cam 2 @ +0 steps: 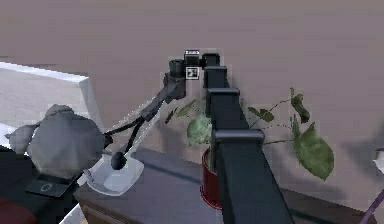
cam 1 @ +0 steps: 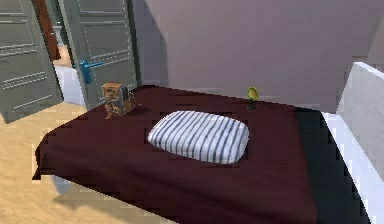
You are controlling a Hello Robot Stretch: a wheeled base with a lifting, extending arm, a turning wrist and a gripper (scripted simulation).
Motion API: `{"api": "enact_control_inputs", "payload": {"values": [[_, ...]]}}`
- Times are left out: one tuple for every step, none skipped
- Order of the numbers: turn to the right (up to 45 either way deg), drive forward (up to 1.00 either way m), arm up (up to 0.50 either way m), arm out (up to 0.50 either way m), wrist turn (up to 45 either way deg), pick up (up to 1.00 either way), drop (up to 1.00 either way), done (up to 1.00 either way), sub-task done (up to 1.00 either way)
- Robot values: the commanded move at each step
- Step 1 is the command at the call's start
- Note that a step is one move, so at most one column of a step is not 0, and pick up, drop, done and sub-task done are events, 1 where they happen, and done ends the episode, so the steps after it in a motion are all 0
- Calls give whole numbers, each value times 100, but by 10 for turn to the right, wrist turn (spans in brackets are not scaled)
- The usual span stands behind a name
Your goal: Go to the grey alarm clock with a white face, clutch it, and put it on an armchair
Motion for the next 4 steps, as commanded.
{"api": "enact_control_inputs", "payload": {"values": [[0,0,0,-38,0,0,0,0,0],[-450,0,0,0,0,0,0,0,0],[-210,0,0,0,0,0,0,0,0],[0,20,0,0,0,0,0,0,0]]}}
